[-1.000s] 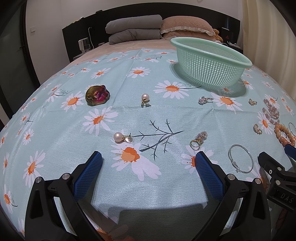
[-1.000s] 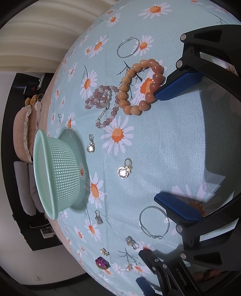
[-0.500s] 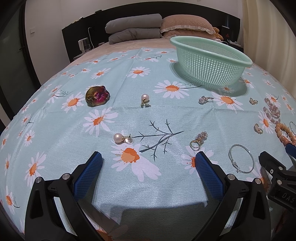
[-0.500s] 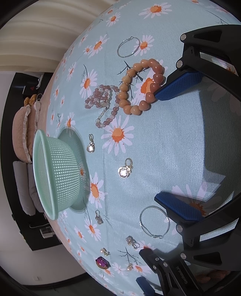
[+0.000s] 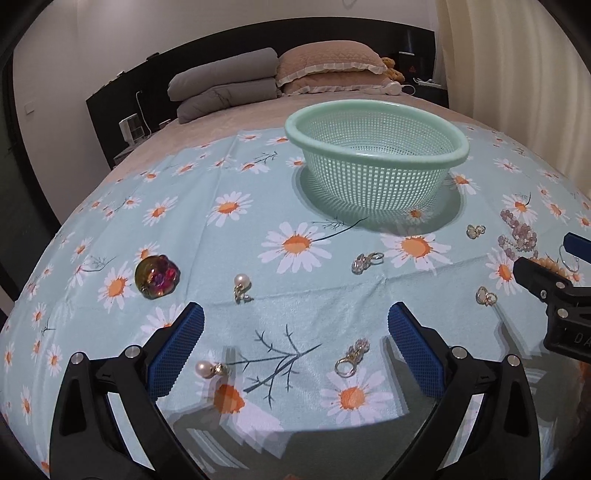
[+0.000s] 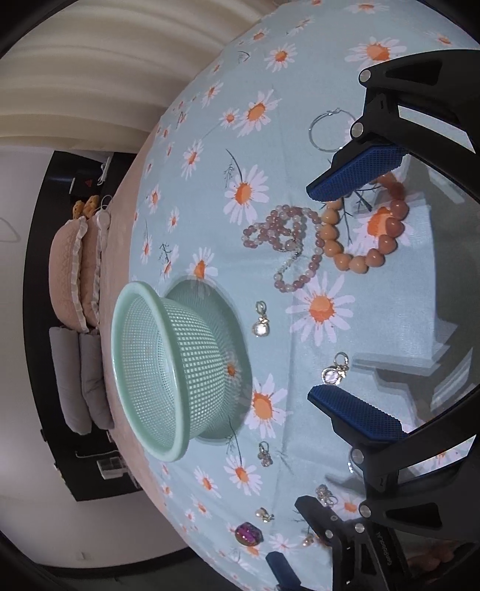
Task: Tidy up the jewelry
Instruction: 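Grasp a crystal charm with the left tool while the right tool grasps a silver charm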
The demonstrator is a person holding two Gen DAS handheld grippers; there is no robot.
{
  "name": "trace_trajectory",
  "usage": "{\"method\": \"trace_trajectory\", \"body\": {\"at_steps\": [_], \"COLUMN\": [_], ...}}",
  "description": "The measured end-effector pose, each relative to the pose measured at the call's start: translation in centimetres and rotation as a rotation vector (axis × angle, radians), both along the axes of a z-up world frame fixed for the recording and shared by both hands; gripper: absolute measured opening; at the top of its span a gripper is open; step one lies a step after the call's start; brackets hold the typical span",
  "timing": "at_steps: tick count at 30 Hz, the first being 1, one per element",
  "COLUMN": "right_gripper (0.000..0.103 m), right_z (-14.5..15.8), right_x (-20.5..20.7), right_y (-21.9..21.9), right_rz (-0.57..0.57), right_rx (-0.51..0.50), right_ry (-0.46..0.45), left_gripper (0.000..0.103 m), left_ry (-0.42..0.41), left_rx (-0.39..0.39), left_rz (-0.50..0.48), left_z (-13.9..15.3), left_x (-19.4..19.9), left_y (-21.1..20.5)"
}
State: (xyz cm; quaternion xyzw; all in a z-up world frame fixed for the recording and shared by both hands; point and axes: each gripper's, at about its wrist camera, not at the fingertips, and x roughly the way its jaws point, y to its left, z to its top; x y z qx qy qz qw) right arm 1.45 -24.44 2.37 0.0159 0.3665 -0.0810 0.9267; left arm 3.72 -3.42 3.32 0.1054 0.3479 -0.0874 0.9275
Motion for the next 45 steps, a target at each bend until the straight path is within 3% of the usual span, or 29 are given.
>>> {"method": "trace_trajectory", "body": {"at_steps": [9,16,18,19,23,27,29,35,41,45], "right_gripper": [0.095,0.094,0.085,0.064,0.058,0.046,0.031,0.007,0.001,0.000], "right_z": [-0.4,-1.6,-1.9,-2.2,-2.6,-2.7,-2.6,-2.6,-2.6,-2.3], "right_x": [4.4,5.9,6.1,6.3,6.3,6.2,6.2,6.1,6.0,5.8], "right_y": [0.0,0.3,0.1,-0.1,-0.4,-0.2,-0.3,-0.6,0.0,0.0], "right_rz": [0.052,0.081,0.096,0.092,0.096,0.126,0.133,0.138,0.142,0.144], "right_rx": [0.018,0.000,0.025,0.033,0.071,0.082,0.096,0.116,0.076,0.068], "right_ry": [0.045,0.086,0.101,0.116,0.121,0.118,0.118,0.122,0.117,0.109], "left_gripper": [0.098,0.098,0.098,0.097,0.094,0.084,0.080,0.063,0.043,0.016], "left_ry": [0.080,0.155,0.153,0.151,0.143,0.140,0.136,0.123,0.113,0.116], "left_rx": [-0.064,-0.070,-0.069,-0.060,-0.046,-0.056,-0.058,-0.060,-0.048,-0.038], "left_rz": [-0.051,-0.068,-0.073,-0.073,-0.086,-0.114,-0.124,-0.154,-0.190,-0.224], "left_z": [-0.9,-2.4,-2.5,-2.6,-2.7,-2.7,-2.6,-2.5,-2.5,-2.5], "left_x": [4.5,6.0,5.9,5.8,5.6,5.4,5.3,4.9,4.3,4.0], "left_y": [-1.2,-1.7,-1.8,-1.9,-2.2,-2.3,-2.3,-2.7,-3.3,-3.9]}}
